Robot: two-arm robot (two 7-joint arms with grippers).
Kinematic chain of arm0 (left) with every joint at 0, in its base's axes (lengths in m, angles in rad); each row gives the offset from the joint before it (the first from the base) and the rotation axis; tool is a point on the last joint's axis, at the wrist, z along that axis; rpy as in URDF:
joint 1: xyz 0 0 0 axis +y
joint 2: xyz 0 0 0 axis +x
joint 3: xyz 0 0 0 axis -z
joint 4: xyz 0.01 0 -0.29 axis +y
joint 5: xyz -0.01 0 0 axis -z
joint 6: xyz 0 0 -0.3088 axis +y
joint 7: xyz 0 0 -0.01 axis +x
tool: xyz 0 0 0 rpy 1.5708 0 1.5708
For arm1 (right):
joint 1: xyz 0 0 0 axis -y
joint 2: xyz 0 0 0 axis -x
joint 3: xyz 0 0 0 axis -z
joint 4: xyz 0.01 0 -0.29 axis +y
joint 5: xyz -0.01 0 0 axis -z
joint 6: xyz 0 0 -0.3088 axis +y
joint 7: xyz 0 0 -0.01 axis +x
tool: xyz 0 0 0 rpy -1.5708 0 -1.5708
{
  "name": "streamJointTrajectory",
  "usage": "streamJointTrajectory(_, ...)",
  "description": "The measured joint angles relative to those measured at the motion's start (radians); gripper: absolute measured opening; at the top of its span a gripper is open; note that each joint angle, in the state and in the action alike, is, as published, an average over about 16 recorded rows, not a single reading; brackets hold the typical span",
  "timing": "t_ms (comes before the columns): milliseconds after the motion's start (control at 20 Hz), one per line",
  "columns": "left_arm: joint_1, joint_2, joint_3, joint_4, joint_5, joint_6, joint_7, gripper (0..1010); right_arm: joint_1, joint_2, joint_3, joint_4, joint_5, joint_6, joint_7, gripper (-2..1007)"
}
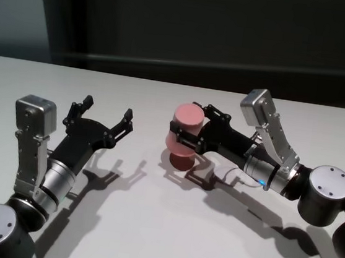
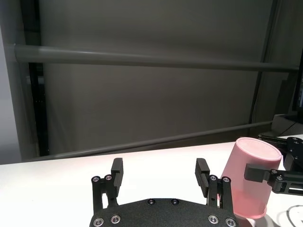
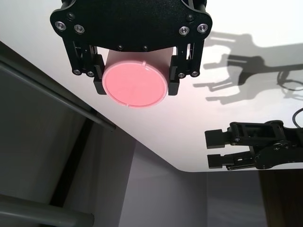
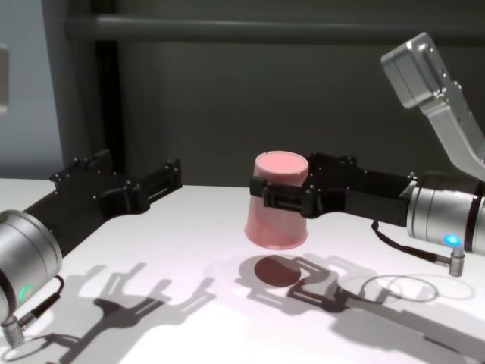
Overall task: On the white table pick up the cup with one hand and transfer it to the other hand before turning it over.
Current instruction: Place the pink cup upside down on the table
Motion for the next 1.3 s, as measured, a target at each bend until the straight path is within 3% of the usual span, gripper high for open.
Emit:
streamJointTrajectory(650,0.000,0.000,0.000,0.000,0.000,0.000,0.000,1001,0.032,-0.049,-0.008,0.100,-0.060,-0.038,0.030,748)
streamJointTrajectory(1300,0.000,0.000,0.000,0.000,0.000,0.000,0.000,1001,0.018,-0.072,0.009,0.129,-0.074,-0.042,0.040,749)
